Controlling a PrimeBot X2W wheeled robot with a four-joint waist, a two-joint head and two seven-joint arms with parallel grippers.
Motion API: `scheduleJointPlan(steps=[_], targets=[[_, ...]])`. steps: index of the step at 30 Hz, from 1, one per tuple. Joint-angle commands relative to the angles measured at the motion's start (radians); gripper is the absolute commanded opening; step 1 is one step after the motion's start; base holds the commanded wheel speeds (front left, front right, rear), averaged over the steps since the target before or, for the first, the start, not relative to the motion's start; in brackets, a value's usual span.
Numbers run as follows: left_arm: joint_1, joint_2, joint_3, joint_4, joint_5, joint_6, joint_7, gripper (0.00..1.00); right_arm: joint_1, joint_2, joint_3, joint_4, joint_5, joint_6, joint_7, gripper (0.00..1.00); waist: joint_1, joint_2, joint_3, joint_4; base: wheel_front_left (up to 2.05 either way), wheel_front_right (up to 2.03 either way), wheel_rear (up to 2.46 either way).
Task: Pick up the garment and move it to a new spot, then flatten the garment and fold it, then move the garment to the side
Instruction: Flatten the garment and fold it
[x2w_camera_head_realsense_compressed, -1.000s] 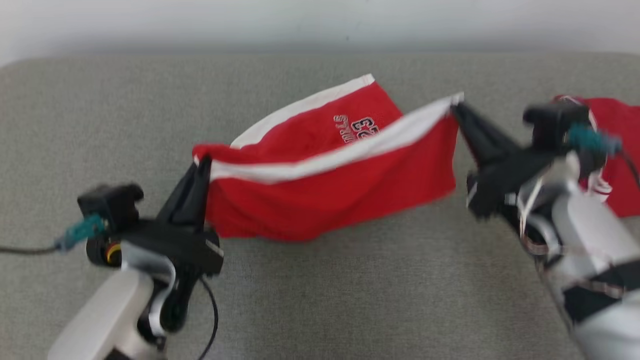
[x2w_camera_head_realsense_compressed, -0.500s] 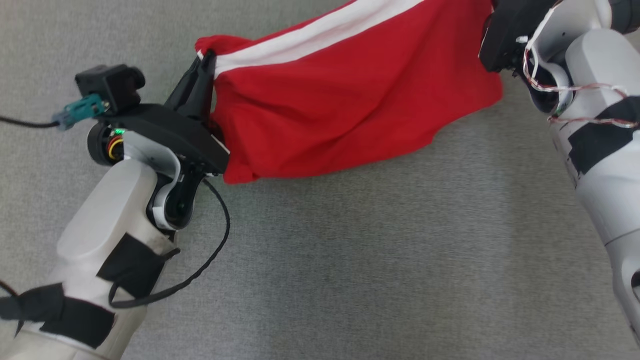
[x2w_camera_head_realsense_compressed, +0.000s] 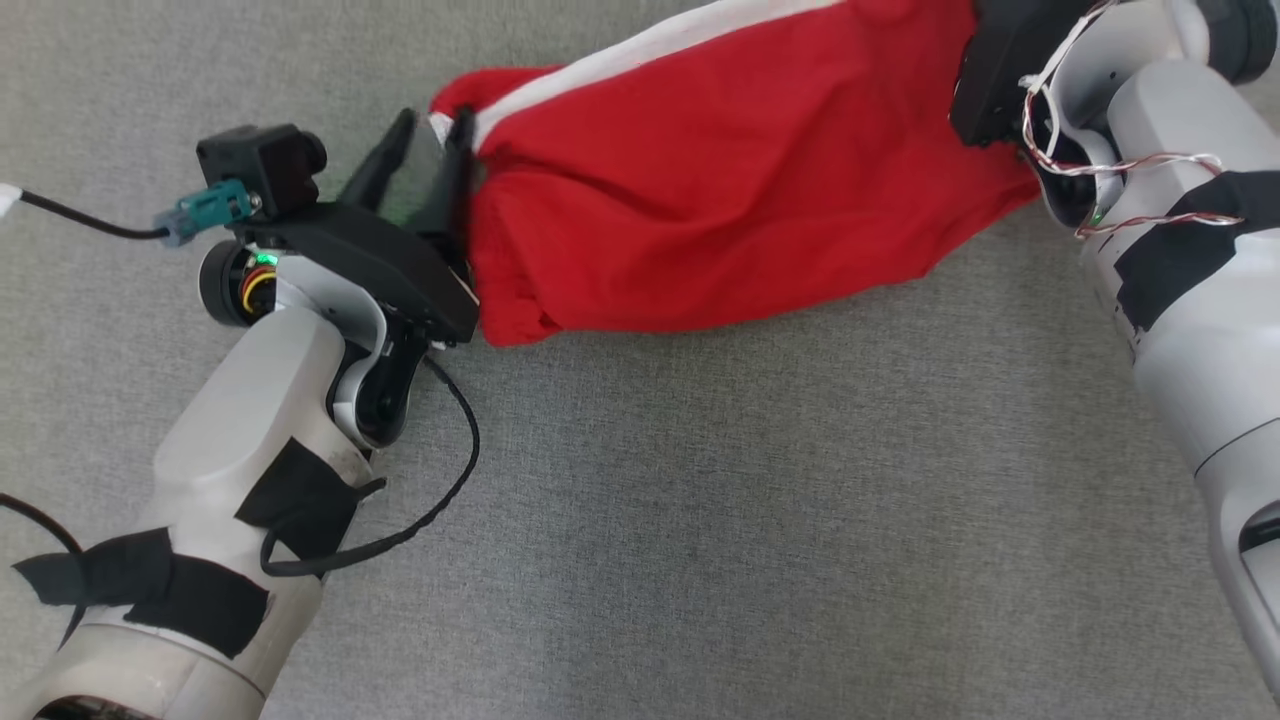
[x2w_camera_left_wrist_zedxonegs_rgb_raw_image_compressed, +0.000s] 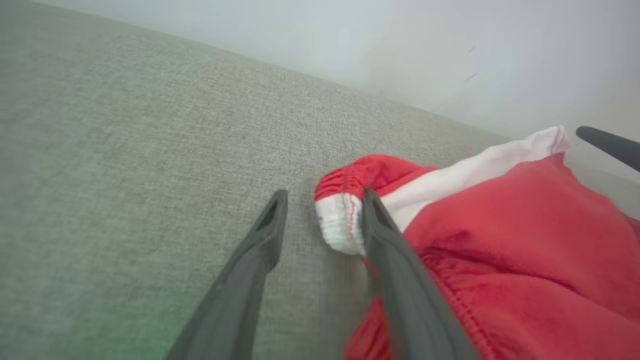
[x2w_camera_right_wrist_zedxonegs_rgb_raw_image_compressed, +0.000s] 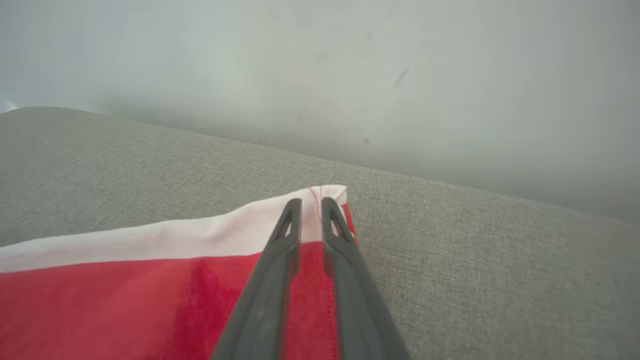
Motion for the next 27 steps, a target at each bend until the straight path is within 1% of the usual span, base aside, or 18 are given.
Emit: scheduleJointPlan(steps=[1,5,9,11,14,15,19,22,27], targets=[[0.014,0.000,-0.005,0.008,0.009,-0.002,-0.013,1.00,0.018,0.007,0.008,0.008,0.019,-0.002,-0.015,1.00,0.0000,-0.0002,-0.032,-0.014,0.00,0.00,0.00],[0.053,0.011,-0.013,0.020,0.010,-0.007,-0.037,1.00,0.060,0.003,0.029,0.014,0.068,-0.002,-0.041,1.00,0.0000,-0.0002,-0.090,-0.031,0.00,0.00,0.00],[0.121,0.040,0.002,-0.013,0.026,-0.006,-0.062,1.00,0.132,-0.010,0.048,0.005,0.118,-0.002,-0.078,1.00,0.0000,-0.0002,-0.155,-0.047,0.00,0.00,0.00],[0.163,0.060,0.032,-0.051,0.037,0.013,-0.067,1.00,0.173,-0.019,0.058,0.007,0.145,-0.002,-0.080,1.00,0.0000,-0.0002,-0.184,-0.055,0.00,0.00,0.00],[0.248,0.088,0.127,-0.180,0.099,0.057,-0.068,1.00,0.228,-0.033,0.064,0.005,0.182,-0.002,-0.094,1.00,0.0000,-0.0002,-0.216,-0.063,0.00,0.00,0.00],[0.290,0.092,0.164,-0.235,0.126,0.079,-0.068,1.00,0.251,-0.034,0.066,0.008,0.195,-0.002,-0.092,1.00,0.0000,-0.0002,-0.224,-0.064,0.00,0.00,0.00],[0.444,0.087,0.252,-0.419,0.242,0.149,-0.067,1.00,0.300,-0.048,0.063,0.038,0.235,-0.002,-0.089,1.00,0.0000,-0.0002,-0.246,-0.049,0.00,0.00,0.00],[0.530,0.070,0.290,-0.502,0.298,0.172,-0.067,1.00,0.324,-0.048,0.058,0.071,0.252,-0.002,-0.077,1.00,0.0000,-0.0002,-0.257,-0.021,0.00,0.00,0.00],[0.598,0.052,0.322,-0.565,0.387,0.187,-0.067,1.00,0.346,-0.048,0.039,0.106,0.287,-0.002,-0.084,1.00,0.0000,-0.0002,-0.262,0.026,0.00,0.00,0.00]])
